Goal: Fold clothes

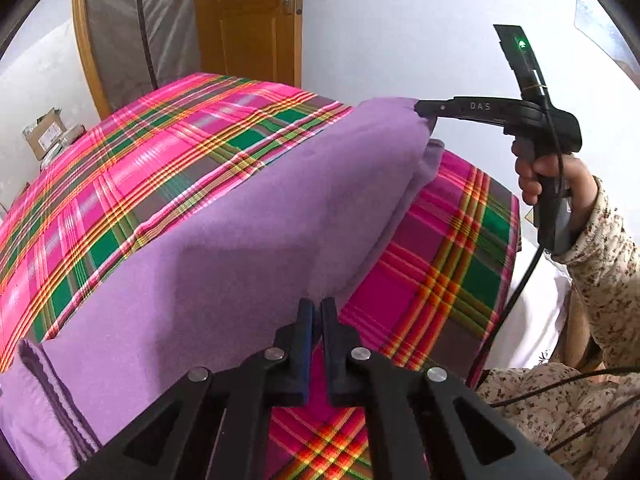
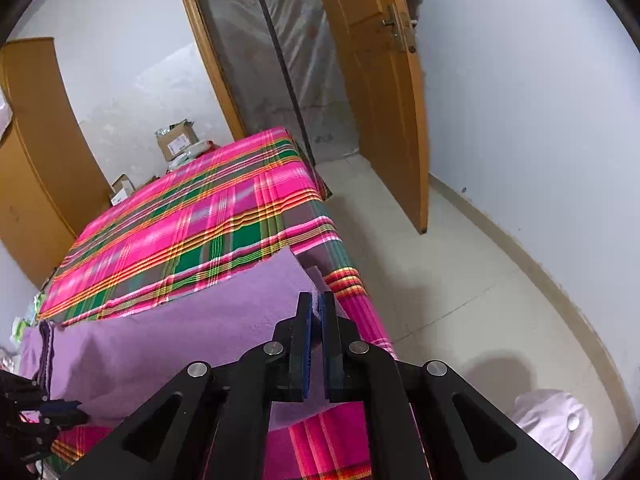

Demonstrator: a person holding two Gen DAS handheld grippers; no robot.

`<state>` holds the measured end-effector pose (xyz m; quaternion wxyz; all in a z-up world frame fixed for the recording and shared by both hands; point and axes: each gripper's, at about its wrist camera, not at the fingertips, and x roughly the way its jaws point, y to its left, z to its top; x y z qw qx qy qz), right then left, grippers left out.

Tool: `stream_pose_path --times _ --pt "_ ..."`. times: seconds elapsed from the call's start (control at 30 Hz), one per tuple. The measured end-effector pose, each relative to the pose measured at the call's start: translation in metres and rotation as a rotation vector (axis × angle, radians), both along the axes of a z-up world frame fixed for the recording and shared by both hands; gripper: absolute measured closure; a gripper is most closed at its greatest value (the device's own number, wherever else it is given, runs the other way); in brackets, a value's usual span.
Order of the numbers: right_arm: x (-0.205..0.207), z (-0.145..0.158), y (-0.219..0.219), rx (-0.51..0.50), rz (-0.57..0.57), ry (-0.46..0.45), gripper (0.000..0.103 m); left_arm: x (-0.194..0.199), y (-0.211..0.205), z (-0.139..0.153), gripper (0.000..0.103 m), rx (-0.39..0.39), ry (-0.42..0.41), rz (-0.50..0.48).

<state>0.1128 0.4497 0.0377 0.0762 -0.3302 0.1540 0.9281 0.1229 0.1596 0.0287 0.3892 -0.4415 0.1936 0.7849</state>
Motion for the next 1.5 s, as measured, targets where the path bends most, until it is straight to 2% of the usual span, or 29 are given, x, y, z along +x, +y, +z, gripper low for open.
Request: stream_pose_path --times 0.2,0.33,0.47,0.57,0.67,0.73,0.83,1.07,1.1,1.17,1.2,1.33,1.43,1.5 --pt "0.006 0.002 0.001 0.019 0.004 -0.002 0.099 0.005 0.001 -0.003 0.099 -0.005 -0.011 -0.018" --pt "0.002 -0.017 0.007 -0.002 0.006 -0.069 0.098 0.008 0.001 -0.005 0.098 -0.008 -0.019 -0.028" --pt "-0.001 -0.031 0.005 0.021 0.007 -0.115 0.098 0.007 0.001 -0.006 0.098 -0.002 -0.027 -0.028" --pt "-0.001 -0.028 0.005 0.025 0.022 -0.119 0.093 0.007 0.001 -0.006 0.098 -0.005 -0.029 -0.035" --pt "-0.001 -0.018 0.004 0.015 0.034 -0.065 0.091 0.008 0.001 -0.004 0.098 -0.007 -0.029 -0.045" --pt "-0.007 -0.011 0.005 -0.001 0.047 -0.036 0.078 0.008 0.001 -0.005 0.098 -0.006 -0.033 -0.049" --pt "-0.021 -0.003 0.005 -0.014 0.073 -0.009 0.069 0.008 0.002 -0.005 0.098 -0.004 -0.039 -0.055" --pt "-0.064 -0.014 0.002 -0.018 0.15 -0.094 0.067 0.006 0.002 -0.006 0.098 0.003 -0.055 -0.063" --pt "-0.068 -0.016 0.001 -0.02 0.167 -0.099 0.068 0.006 0.002 -0.006 0.098 0.004 -0.056 -0.063" --pt "-0.071 -0.019 0.0 -0.025 0.188 -0.105 0.093 0.005 0.002 -0.006 0.098 0.004 -0.058 -0.064" --pt "-0.073 -0.02 -0.001 -0.024 0.197 -0.113 0.099 0.005 0.002 -0.006 0.098 0.005 -0.059 -0.065" --pt "-0.072 -0.019 -0.001 0.037 0.158 -0.114 0.099 0.006 0.002 -0.006 0.098 0.003 -0.06 -0.072" --pt "-0.07 -0.013 0.006 0.035 0.107 -0.07 0.1 0.005 0.001 -0.006 0.098 0.005 -0.063 -0.076" --pt "-0.076 -0.017 0.007 0.034 0.115 -0.092 0.1 0.006 0.001 -0.006 0.098 0.005 -0.064 -0.079"
